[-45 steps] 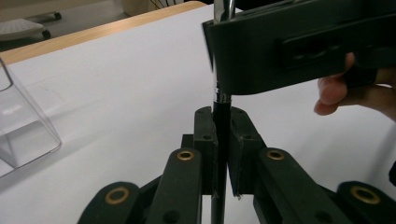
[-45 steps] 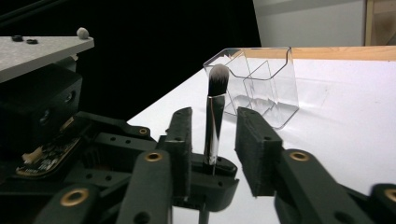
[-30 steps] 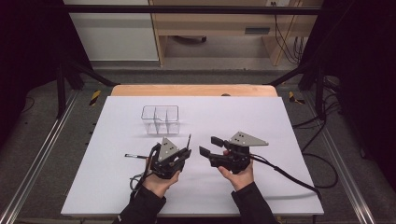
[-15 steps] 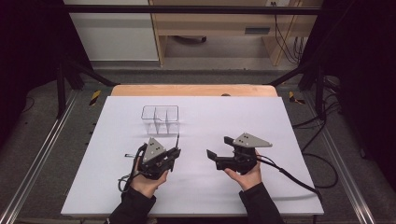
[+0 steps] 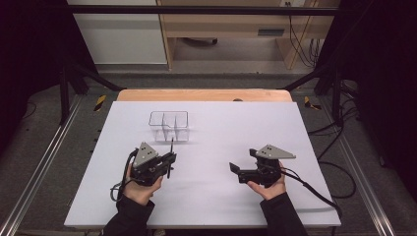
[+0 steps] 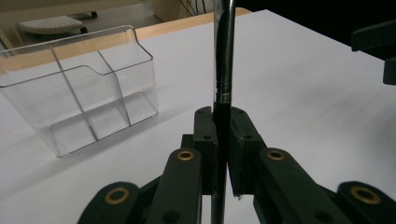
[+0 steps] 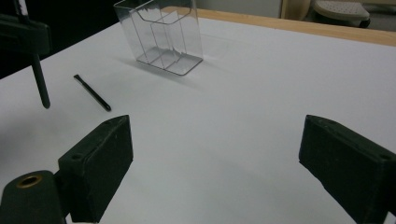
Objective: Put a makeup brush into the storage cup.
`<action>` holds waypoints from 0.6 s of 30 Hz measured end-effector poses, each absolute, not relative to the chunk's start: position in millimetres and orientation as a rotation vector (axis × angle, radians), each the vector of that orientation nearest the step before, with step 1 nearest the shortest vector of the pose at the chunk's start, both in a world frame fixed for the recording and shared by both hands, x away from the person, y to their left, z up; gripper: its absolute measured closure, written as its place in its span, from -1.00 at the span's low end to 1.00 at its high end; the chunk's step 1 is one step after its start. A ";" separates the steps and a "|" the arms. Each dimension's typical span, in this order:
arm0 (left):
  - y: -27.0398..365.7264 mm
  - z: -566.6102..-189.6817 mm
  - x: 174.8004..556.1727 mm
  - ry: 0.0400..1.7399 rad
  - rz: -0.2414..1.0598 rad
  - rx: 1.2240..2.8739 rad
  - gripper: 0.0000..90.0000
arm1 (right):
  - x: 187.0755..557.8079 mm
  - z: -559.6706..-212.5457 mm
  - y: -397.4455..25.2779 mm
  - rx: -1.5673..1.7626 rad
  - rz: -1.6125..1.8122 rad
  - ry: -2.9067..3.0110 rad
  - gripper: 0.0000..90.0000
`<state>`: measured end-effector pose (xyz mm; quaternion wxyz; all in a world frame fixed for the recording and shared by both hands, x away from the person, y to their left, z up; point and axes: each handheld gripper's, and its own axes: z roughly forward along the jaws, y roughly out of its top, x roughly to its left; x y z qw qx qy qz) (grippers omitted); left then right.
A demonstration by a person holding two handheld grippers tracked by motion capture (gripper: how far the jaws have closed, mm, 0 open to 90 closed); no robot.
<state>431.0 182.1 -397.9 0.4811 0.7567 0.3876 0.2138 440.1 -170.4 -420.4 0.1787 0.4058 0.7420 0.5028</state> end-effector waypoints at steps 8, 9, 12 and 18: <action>196.2 -386.9 433.0 0.957 0.535 1.807 0.83 | 439.7 -425.1 -177.8 1.171 1.364 2.105 -0.81; 197.9 -385.6 432.8 0.959 0.540 1.801 0.83 | 439.6 -425.1 -178.4 1.182 1.372 2.100 -0.81; 201.9 -382.2 433.9 0.966 0.545 1.789 0.83 | 439.1 -424.5 -180.4 1.179 1.374 2.094 -0.82; 205.0 -376.4 439.1 0.968 0.552 1.781 0.83 | 439.3 -424.8 -185.2 1.196 1.365 2.077 -0.84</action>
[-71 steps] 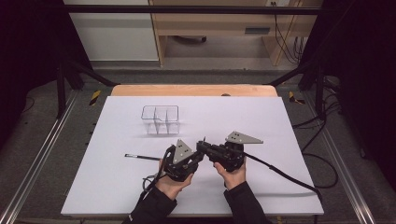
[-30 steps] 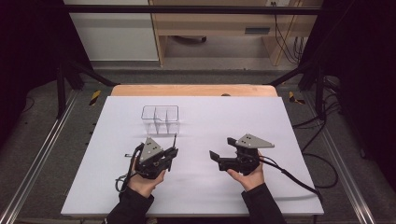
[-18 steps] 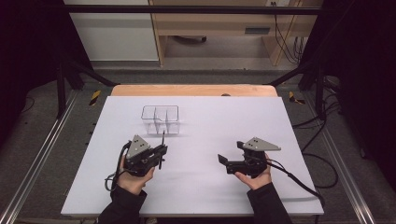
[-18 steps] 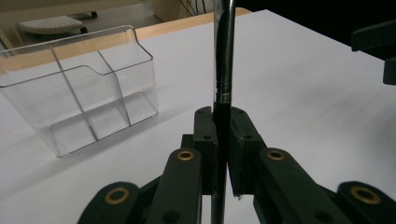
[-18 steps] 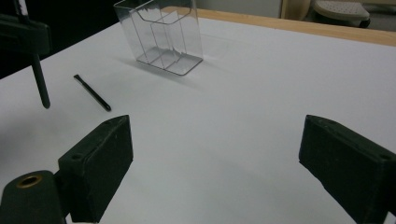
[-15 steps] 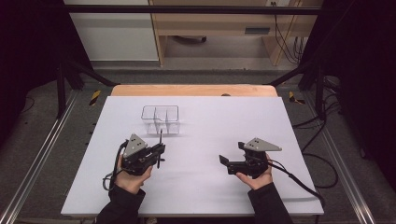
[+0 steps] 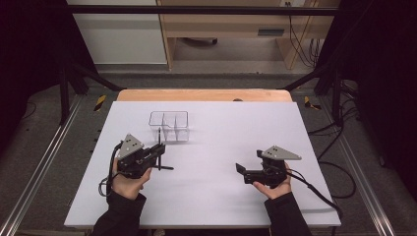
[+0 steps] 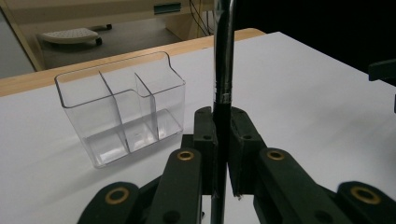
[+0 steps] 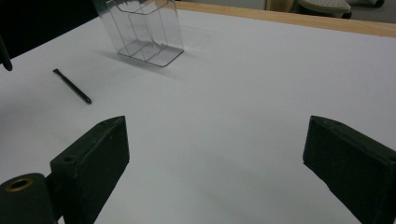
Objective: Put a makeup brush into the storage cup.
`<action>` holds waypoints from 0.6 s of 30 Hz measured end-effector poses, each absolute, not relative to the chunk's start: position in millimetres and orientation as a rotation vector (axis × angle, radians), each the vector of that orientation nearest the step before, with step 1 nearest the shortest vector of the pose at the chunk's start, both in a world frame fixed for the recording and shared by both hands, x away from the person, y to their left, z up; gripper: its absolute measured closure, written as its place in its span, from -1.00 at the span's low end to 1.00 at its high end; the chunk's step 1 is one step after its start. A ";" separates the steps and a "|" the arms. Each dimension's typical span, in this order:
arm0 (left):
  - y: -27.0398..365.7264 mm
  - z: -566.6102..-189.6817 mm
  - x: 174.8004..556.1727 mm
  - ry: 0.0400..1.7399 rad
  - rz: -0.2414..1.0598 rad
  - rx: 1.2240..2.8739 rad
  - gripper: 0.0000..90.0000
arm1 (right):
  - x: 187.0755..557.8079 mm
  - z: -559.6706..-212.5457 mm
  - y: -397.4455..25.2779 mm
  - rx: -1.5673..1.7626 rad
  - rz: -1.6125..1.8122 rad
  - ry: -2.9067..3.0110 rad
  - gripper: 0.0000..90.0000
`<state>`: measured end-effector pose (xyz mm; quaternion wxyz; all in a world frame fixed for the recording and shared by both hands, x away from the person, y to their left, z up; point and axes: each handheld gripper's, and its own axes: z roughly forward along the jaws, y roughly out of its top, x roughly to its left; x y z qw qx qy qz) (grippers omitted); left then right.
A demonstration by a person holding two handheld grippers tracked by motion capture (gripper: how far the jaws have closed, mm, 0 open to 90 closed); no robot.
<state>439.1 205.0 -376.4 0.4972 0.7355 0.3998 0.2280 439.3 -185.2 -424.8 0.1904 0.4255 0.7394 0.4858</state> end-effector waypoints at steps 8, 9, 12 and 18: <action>207.7 -367.8 448.6 0.971 0.570 1.773 0.83 | 438.8 -424.0 -189.3 1.206 1.353 2.065 -0.84; 208.3 -366.3 449.7 0.973 0.572 1.769 0.83 | 438.6 -423.8 -189.8 1.207 1.352 2.064 -0.84; 209.2 -362.3 453.4 0.977 0.577 1.768 0.83 | 438.5 -424.2 -191.0 1.208 1.338 2.064 -0.85; 209.3 -359.2 458.4 0.980 0.580 1.768 0.83 | 438.3 -424.9 -191.2 1.209 1.325 2.069 -0.87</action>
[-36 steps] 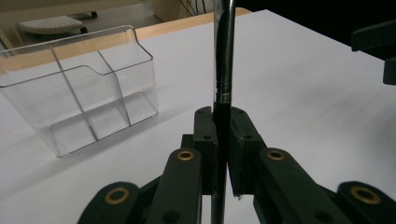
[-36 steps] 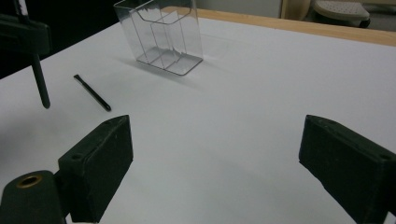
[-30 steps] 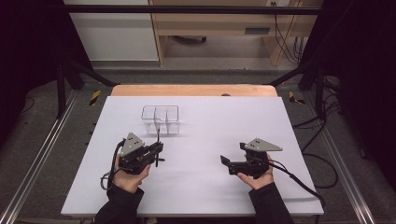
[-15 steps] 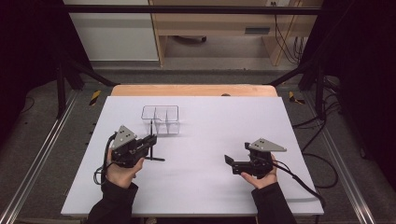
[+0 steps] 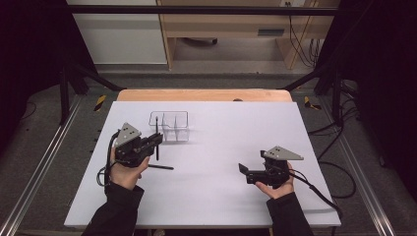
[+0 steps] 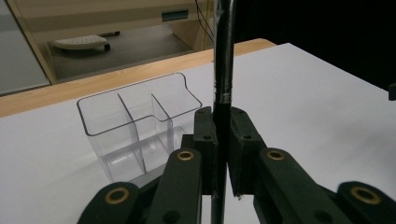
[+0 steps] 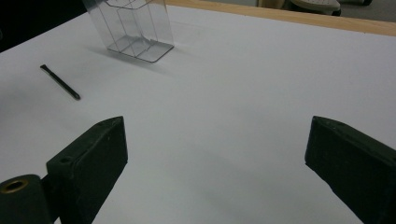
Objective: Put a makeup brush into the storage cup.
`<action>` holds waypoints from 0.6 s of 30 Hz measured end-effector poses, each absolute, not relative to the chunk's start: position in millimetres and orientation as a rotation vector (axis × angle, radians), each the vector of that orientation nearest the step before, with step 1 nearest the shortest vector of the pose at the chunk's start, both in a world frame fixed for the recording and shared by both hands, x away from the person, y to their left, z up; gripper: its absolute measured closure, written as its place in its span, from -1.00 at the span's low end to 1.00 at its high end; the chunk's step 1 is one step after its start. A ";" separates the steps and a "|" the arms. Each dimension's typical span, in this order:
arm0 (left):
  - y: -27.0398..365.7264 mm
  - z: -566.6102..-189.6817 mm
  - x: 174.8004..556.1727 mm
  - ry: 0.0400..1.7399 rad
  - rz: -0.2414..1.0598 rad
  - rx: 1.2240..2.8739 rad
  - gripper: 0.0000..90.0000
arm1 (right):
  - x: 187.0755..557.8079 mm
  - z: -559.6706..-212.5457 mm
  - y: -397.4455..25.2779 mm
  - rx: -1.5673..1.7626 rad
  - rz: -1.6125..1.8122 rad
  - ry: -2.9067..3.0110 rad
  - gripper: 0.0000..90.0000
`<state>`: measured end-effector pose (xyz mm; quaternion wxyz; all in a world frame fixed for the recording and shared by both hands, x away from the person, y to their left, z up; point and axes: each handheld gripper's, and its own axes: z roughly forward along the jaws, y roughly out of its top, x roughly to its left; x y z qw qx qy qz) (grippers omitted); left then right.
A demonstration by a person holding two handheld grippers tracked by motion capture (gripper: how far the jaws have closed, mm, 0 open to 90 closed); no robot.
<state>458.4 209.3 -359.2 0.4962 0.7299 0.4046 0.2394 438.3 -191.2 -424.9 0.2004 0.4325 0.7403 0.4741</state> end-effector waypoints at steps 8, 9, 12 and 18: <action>207.8 -351.4 467.4 0.983 0.601 1.764 0.83 | 438.3 -425.3 -191.8 1.213 1.289 2.063 -0.90; 207.5 -350.3 468.5 0.982 0.606 1.762 0.83 | 438.3 -425.3 -192.0 1.213 1.288 2.064 -0.90; 205.9 -347.8 471.7 0.979 0.606 1.757 0.83 | 438.5 -425.6 -191.9 1.217 1.284 2.067 -0.90; 201.5 -344.1 478.9 0.974 0.612 1.763 0.83 | 438.4 -425.6 -191.9 1.221 1.279 2.067 -0.90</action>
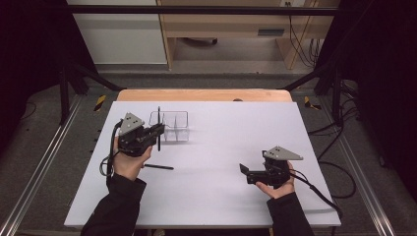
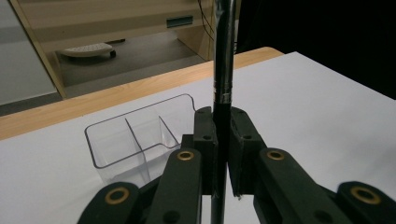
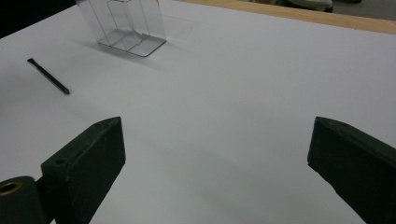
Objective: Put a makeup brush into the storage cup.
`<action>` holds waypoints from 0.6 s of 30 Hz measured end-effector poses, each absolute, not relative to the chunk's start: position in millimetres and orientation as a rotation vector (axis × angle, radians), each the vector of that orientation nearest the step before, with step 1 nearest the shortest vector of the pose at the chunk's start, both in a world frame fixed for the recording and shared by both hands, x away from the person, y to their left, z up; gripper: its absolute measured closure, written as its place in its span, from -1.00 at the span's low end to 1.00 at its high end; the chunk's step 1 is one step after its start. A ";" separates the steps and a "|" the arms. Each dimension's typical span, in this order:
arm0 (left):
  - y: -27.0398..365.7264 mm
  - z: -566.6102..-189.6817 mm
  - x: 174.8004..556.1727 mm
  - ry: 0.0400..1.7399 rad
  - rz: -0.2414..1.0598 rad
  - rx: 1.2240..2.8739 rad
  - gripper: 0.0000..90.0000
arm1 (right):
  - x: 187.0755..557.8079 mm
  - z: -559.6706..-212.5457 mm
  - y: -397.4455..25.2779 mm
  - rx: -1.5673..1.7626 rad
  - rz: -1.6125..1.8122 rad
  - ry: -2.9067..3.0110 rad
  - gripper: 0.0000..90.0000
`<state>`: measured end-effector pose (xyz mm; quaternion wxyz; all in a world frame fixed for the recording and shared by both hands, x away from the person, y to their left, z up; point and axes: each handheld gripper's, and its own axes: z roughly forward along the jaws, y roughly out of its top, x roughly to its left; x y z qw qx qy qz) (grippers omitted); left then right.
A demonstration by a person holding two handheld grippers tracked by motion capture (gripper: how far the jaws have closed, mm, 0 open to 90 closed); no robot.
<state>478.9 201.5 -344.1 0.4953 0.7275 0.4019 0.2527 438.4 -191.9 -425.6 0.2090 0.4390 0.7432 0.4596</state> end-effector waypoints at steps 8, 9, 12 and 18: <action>197.3 -337.6 490.4 0.972 0.641 1.771 0.83 | 438.4 -425.4 -192.3 1.222 1.276 2.070 -0.90; 197.1 -336.7 491.6 0.973 0.643 1.770 0.83 | 438.5 -425.4 -192.2 1.222 1.277 2.070 -0.90; 196.4 -335.0 495.8 0.978 0.643 1.767 0.83 | 438.8 -425.9 -192.1 1.227 1.275 2.072 -0.90; 193.2 -332.1 505.5 0.982 0.654 1.771 0.83 | 438.9 -425.6 -192.1 1.228 1.281 2.069 -0.90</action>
